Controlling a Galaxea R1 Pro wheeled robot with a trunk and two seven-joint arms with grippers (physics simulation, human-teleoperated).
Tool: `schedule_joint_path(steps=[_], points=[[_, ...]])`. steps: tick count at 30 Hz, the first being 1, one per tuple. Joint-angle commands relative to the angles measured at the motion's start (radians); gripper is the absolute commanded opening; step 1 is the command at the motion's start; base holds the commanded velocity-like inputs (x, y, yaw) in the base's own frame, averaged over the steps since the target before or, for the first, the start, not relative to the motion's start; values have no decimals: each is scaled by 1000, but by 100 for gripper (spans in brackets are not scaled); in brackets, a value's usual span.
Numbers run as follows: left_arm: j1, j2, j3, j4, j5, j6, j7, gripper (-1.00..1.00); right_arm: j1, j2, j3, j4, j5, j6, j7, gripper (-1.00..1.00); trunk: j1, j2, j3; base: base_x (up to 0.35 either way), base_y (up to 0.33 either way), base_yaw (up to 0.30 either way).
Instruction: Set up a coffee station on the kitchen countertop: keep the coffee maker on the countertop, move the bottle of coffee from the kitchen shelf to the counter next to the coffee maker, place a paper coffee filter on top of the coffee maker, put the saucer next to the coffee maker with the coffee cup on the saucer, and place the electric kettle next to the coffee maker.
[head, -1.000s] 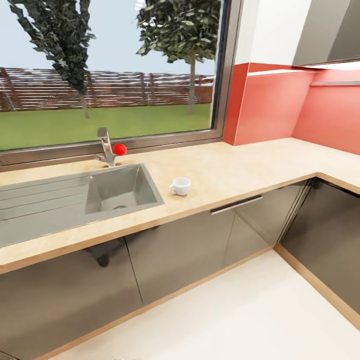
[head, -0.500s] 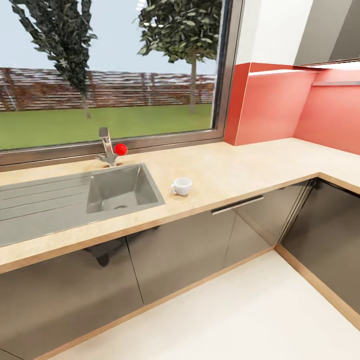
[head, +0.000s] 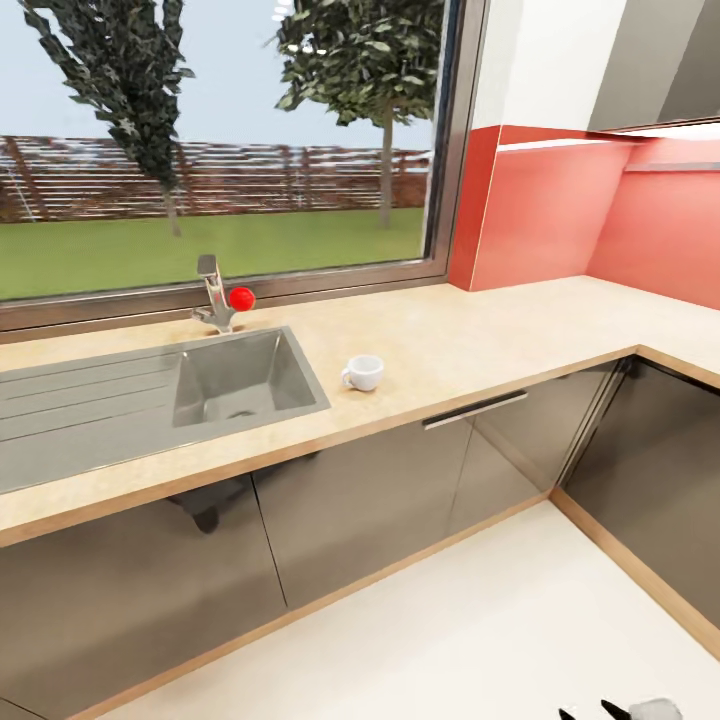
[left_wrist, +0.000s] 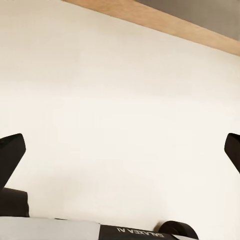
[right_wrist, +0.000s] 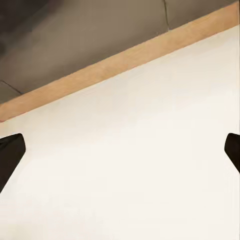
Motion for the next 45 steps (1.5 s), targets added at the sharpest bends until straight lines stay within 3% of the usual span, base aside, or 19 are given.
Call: schedule_joint_path(steps=[1, 2, 3, 6, 7, 10, 14, 17, 19, 20, 22, 25, 28, 29, 31, 32, 34, 39, 45], points=[[-1, 0, -1, 2, 3, -3, -4, 100, -1, -8, 6, -69, -8, 17, 31, 100, 0, 0, -1, 0, 0, 0], [-1, 0, -1, 1, 3, -3, -4, 100, -1, -11, 5, -119, -8, 54, 41, 100, 0, 0, -1, 0, 0, 0], [-1, -1, -1, 1, 3, -3, -4, 100, -1, -24, -62, -407, -9, 315, 72, 100, 0, 0, -1, 0, 0, 0], [-1, -1, -2, 1, 3, -3, -4, 100, -1, -25, -161, -541, -9, 449, 78, 100, 0, 0, -1, 0, 0, 0], [-1, -1, -2, 1, 3, -3, -4, 100, -3, -26, -224, -610, -10, 541, 80, 100, 0, 0, -1, 0, 0, 0], [-1, -1, -3, 2, 3, -3, -4, 100, -40, -26, -316, -740, -14, 742, 82, 100, 0, 0, -1, 0, 0, 0], [-1, -1, -3, 2, 3, -3, -4, 100, -208, -25, -353, -813, -26, 949, 82, 100, 0, 0, -1, 0, 0, 0], [-1, -1, -2, 3, 6, -2, -4, 100, -479, -17, -356, -828, -60, 1139, 69, 100, 0, 0, -1, 0, 0, 0], [-1, -1, -2, 4, 7, -2, -4, 100, -552, -1, -354, -828, -63, 1169, 54, 100, 0, 0, -1, 0, 0, 0], [-1, -1, -2, 5, 10, -1, -4, 100, -689, 47, -344, -817, -64, 1202, -25, 100, 0, 0, -1, 0, 0, 0], [-1, -2, -2, 7, 11, 1, -4, 100, -854, 143, -262, -745, -65, 1218, -218, 100, 0, 0, -1, 0, 0, 0], [-1, -2, -1, 9, 12, 3, -4, 100, -962, 198, -196, -683, -65, 1223, -347, 100, 0, 0, -1, 0, 0, 0], [-1, -3, 5, 17, 12, 4, -5, 100, -1185, 297, -66, -479, -66, 1228, -561, 100, 0, 0, -1, 0, 0, 0], [-1, -3, 6, 20, 12, 4, -5, 100, -1217, 315, -51, -438, -66, 1228, -585, 100, 0, 0, -1, 0, 0, 0], [-1, -3, 7, 32, 13, 4, -5, 100, -1318, 400, -6, -279, -61, 1229, -675, 100, 0, 0, -1, 0, 0, 0], [-1, -3, 8, 39, 13, 4, -5, 100, -1371, 463, 12, -166, -56, 1228, -763, 100, 0, 0, -1, 0, 0, 0], [-1, -3, 8, 43, 13, 4, -5, 100, -1428, 531, 23, -34, -53, 1228, -898, 100, 0, 0, -1, 0, 0, 0], [-1, -12, 9, 45, 13, 3, -5, 100, -1492, 600, 30, 90, -54, 1228, -1014, 100, 0, 0, -1, 0, 0, 0], [-1, -22, 10, 45, 13, 2, -5, 100, -1509, 621, 30, 122, -56, 1227, -1045, 100, 0, 0, -1, 9, -50, 0]])
